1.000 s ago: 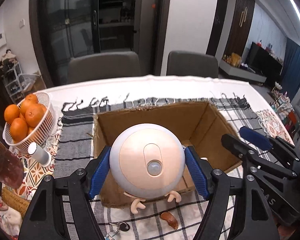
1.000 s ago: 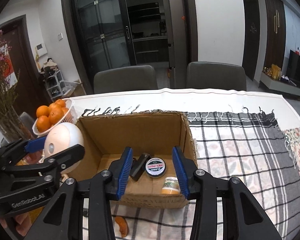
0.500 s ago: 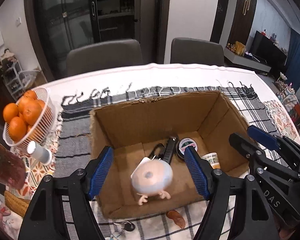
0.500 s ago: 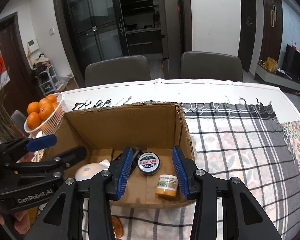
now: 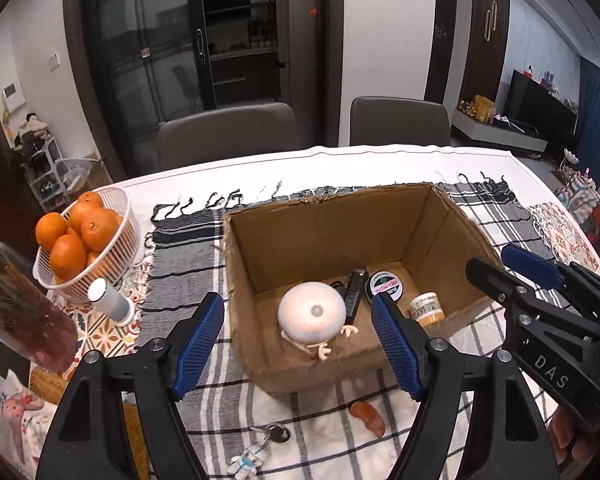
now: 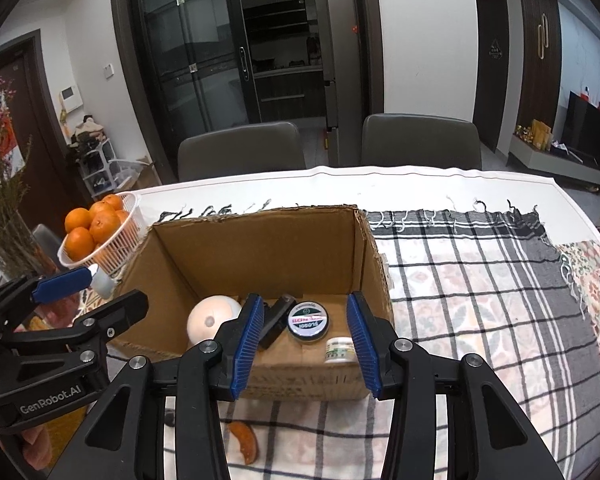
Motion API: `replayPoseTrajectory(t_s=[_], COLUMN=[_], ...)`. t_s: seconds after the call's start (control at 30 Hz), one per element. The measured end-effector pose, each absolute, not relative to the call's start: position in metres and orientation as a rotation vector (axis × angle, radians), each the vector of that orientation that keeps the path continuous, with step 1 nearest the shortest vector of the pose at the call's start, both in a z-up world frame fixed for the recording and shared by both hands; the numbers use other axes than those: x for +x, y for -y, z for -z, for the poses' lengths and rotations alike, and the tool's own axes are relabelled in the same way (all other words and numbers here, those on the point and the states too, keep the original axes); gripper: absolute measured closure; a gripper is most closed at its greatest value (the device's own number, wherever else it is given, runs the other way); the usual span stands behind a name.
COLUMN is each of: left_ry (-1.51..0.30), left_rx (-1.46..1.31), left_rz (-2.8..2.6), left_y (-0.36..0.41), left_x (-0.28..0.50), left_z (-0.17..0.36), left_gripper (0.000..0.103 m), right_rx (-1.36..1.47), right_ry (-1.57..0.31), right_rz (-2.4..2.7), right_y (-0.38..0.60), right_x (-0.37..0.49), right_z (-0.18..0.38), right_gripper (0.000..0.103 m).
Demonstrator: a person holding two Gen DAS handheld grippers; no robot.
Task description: Organize rigid objects
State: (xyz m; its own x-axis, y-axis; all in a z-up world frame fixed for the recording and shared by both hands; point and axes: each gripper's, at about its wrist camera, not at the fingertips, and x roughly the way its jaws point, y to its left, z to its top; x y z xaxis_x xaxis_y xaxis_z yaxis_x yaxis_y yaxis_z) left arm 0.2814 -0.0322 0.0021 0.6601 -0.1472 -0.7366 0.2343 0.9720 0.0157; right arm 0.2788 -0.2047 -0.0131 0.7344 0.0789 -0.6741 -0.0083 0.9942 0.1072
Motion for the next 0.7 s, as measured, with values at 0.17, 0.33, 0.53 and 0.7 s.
replayPoseTrajectory(t_s=[0.17, 0.33, 0.53, 0.7], left_ry=[-0.802, -0.792, -0.784, -0.793], left_rx=[0.110, 0.108, 0.118, 0.139], left_rz=[0.214, 0.210, 0.195, 0.187], left_y=[0.020, 0.007, -0.007, -0.017], left_x=[0.263, 0.245, 0.224, 0.208], left_z=[-0.002, 0.000, 0.005, 0.017], left_gripper=[0.027, 0.027, 0.028, 0.028], right_rx=[0.085, 0.066, 0.043, 0.026], right_ry=[-0.732, -0.720, -0.730, -0.751], right_rz=[-0.064, -0.081, -0.107, -0.127], right_y=[0.194, 0.182, 0.169, 0.158], right_x=[0.265, 0.251, 0.238, 0.228], right_z=[0.011, 0.008, 0.011, 0.020], right_gripper=[0.058, 0.058, 0.058, 0.058])
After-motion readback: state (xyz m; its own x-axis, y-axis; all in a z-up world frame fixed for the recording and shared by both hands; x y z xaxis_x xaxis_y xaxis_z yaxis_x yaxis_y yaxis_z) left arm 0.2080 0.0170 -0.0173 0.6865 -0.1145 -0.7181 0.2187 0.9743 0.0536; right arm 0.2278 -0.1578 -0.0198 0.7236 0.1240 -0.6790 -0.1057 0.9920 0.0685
